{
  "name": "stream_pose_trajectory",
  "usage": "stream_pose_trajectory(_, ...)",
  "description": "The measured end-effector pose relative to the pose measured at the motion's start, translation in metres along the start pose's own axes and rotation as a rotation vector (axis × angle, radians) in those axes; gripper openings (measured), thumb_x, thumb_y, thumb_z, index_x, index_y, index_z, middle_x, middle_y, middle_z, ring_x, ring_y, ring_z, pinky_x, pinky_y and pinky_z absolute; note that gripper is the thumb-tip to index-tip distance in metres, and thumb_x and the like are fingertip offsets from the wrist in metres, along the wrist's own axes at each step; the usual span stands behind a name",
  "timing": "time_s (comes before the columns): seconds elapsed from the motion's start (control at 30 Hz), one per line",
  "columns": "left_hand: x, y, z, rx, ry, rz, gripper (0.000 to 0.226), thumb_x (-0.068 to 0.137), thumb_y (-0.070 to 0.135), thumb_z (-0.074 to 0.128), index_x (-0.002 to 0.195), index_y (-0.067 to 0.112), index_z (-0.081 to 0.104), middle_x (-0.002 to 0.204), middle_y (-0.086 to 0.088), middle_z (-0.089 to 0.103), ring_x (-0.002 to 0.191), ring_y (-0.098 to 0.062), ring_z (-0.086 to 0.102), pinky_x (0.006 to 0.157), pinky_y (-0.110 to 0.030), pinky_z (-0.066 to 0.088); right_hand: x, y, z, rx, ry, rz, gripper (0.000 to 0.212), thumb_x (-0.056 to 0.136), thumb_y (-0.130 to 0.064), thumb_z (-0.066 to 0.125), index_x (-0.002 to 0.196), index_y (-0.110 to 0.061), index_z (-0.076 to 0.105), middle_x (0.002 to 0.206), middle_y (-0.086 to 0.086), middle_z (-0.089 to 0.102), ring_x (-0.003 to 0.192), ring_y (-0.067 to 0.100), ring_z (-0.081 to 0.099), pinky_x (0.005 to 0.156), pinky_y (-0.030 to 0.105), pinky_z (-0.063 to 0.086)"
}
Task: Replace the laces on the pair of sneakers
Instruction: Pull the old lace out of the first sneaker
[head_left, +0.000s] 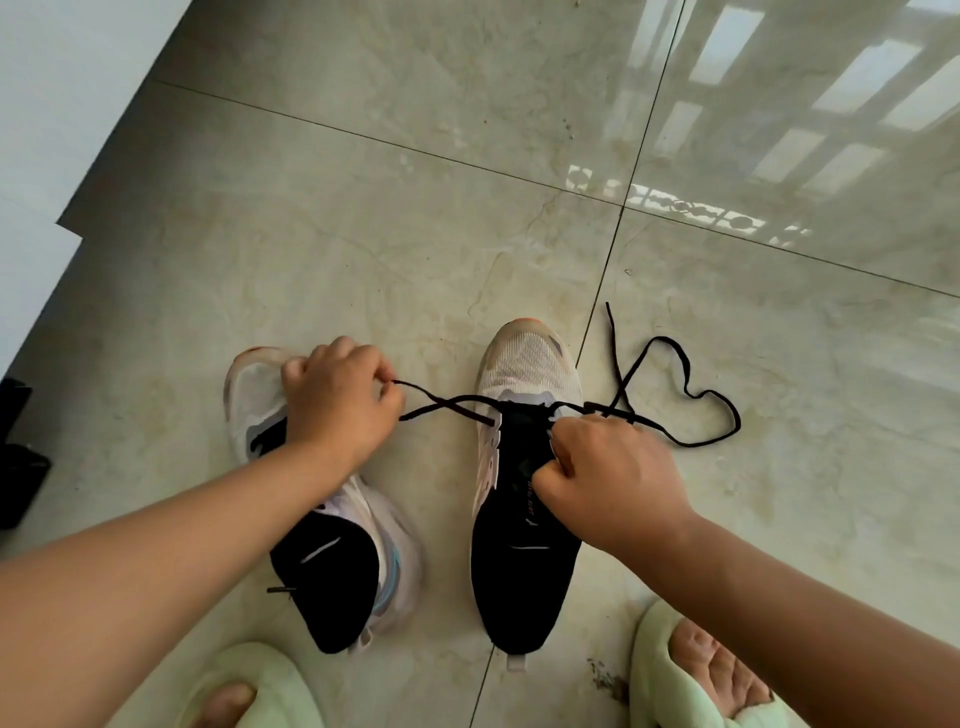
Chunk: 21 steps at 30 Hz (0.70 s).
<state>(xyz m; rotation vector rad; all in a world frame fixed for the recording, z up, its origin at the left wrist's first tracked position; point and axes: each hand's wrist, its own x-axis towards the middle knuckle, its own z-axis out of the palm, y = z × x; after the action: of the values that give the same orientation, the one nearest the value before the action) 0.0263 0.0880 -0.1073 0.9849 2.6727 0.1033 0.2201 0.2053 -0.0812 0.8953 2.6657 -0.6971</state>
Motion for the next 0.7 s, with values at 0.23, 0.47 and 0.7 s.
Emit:
stream_pose_trajectory(0.23,-0.035,0.039,-0.005,-0.058,0.132,0.624,0.020,0.072,0.029,0.059,0.086,0.021,0.071,0.084,0.002,0.060,0.080,-0.022,0.057,0.081,-0.034,0.027,0.001,0.000,0.001,0.001,0.005,-0.014,0.026,0.075,-0.025,0.048,0.058,-0.018,0.029,0.060,-0.005,0.037,0.060,0.020,0.040,0.048,0.023,0.013)
stream_pose_trajectory(0.47,-0.022,0.042,-0.001,-0.097,0.157,0.534,0.013,0.073,0.024,0.059,0.061,0.020,0.063,0.066,0.005,0.057,0.070,-0.023,0.056,0.077,-0.032,0.024,0.000,0.000,0.001,-0.005,0.005,-0.011,0.028,0.076,-0.025,0.048,0.058,-0.018,0.028,0.059,-0.005,0.036,0.060,0.019,0.038,0.048,0.022,0.013)
stream_pose_trajectory(0.7,0.006,0.001,0.010,0.115,0.034,0.112,0.012,0.076,0.028,0.059,0.065,0.027,0.055,0.074,0.009,0.052,0.084,-0.021,0.049,0.073,-0.031,0.014,-0.002,0.001,0.001,0.039,0.022,0.008,0.028,0.075,-0.022,0.049,0.057,-0.017,0.028,0.057,-0.002,0.037,0.058,0.020,0.037,0.049,0.022,0.014)
